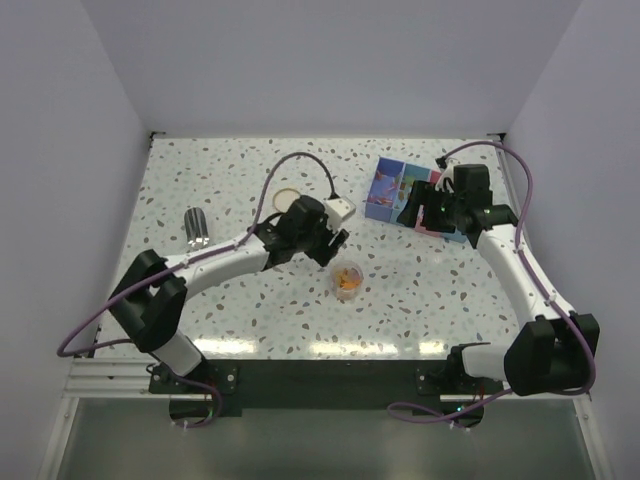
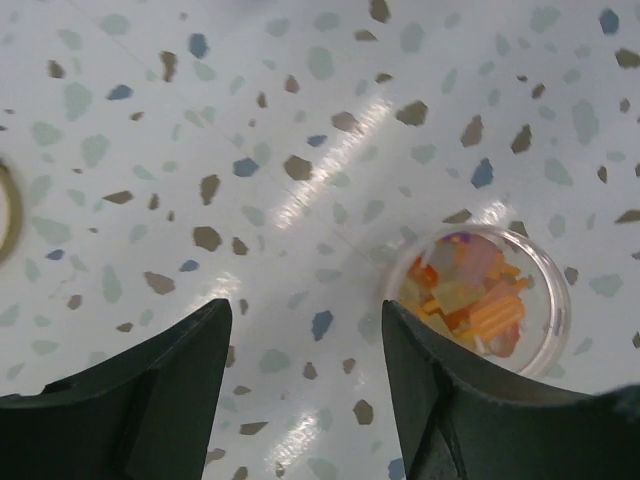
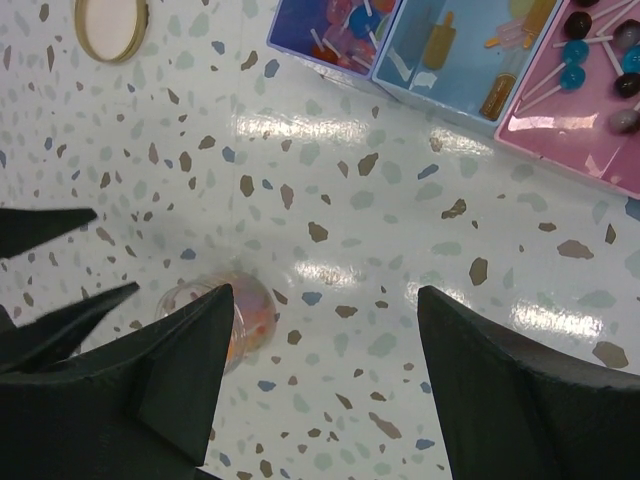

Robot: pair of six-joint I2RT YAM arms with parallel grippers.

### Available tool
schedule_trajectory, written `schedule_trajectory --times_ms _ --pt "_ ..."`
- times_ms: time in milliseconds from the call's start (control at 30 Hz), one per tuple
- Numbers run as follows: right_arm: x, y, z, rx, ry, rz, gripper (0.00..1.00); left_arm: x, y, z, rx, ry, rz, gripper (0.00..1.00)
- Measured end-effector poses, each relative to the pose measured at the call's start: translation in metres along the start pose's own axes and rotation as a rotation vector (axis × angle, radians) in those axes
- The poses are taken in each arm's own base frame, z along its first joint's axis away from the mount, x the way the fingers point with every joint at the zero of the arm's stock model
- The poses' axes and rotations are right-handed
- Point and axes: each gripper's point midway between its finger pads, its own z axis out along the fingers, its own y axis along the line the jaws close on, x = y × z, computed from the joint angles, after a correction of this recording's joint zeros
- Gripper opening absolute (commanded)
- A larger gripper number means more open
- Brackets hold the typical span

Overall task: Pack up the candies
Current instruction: Pick up the bottle lid at the center of the board.

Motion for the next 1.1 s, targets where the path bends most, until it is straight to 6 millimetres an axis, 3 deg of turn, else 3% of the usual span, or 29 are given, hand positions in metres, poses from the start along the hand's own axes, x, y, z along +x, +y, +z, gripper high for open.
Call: schedule_trajectory --times_ms 100,233,467,600,767,1100 --pt "0.000 0.000 0.000 0.000 0.000 0.000 0.77 -0.016 0.045 -0.009 -0.087 -0.064 -0.078 0.70" --pt "0.000 0.002 0.000 -0.014 0.003 0.000 0.77 -0.018 0.095 -0.011 -0.190 -0.074 -0.145 0.67" --pt "0.002 0.005 0.000 -0.030 0.009 0.002 0.77 -0.009 0.153 0.024 -0.268 -0.018 -0.219 0.62" --pt "0.005 0.006 0.001 -0.041 0.016 0.004 0.77 0.000 0.175 0.045 -0.290 0.017 -0.235 0.57" --pt "0.009 0.006 0.001 -0.046 0.026 0.008 0.77 0.012 0.192 0.072 -0.297 0.059 -0.243 0.42" --pt "0.008 0.009 -0.002 -0.054 0.018 0.005 0.77 0.020 0.198 0.101 -0.266 0.085 -0.244 0.25"
